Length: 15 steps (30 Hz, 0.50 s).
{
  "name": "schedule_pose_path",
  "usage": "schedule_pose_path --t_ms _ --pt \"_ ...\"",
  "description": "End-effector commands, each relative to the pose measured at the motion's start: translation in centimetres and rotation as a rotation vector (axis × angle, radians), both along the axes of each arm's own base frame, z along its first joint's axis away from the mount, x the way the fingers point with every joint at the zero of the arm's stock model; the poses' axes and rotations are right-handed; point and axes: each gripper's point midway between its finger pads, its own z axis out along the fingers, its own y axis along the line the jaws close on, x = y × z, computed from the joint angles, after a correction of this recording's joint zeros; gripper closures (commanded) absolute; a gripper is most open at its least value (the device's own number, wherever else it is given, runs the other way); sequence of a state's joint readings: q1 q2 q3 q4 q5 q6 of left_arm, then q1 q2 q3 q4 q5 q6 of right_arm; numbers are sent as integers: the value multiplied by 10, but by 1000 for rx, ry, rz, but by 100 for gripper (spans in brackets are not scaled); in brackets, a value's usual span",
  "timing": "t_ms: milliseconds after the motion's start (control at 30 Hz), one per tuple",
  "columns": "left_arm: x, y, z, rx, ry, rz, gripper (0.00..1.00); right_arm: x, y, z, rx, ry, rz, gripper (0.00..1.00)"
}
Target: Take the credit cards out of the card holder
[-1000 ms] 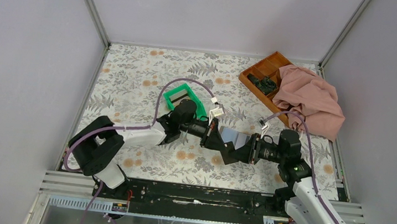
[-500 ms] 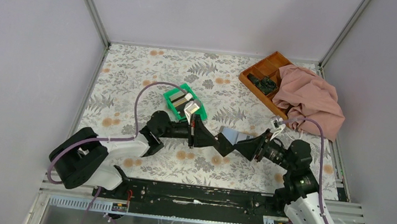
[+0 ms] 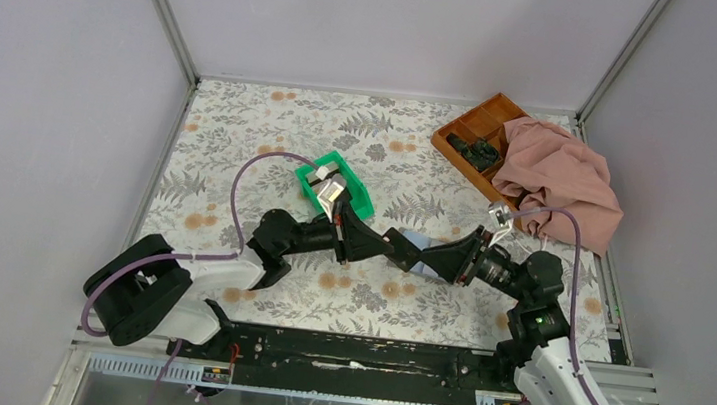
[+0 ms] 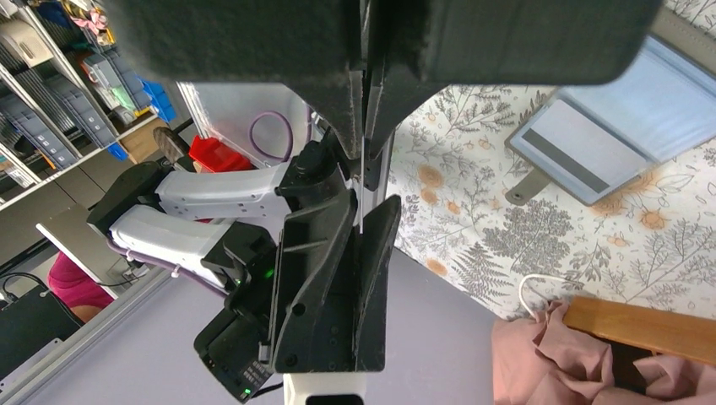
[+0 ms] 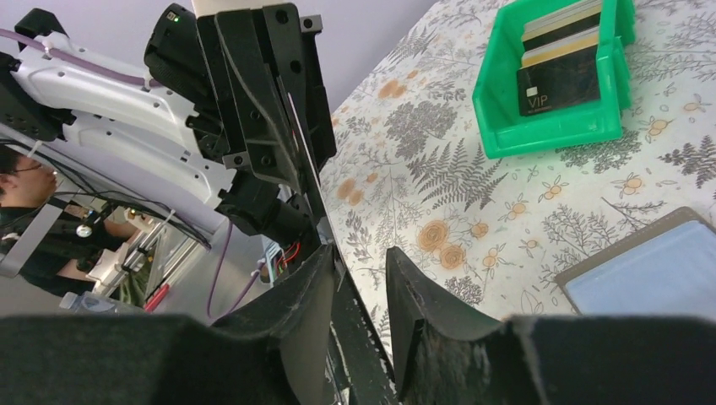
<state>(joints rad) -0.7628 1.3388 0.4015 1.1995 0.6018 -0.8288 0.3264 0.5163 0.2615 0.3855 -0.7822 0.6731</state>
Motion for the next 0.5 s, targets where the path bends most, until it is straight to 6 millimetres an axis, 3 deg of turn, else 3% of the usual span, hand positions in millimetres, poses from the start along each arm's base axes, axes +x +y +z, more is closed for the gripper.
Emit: schedule_pose_path --t_ms 0,100,267,467 --pt "8 2 26 -95 -58 43 100 -11 5 13 52 -47 71 65" --pt "11 0 24 -95 -49 52 100 -13 6 13 59 -41 83 68" --pt "9 -2 20 -83 -43 35 100 -12 5 13 56 -51 74 88" --pt "7 -2 15 -72 -37 21 100 -12 6 14 62 -59 82 79"
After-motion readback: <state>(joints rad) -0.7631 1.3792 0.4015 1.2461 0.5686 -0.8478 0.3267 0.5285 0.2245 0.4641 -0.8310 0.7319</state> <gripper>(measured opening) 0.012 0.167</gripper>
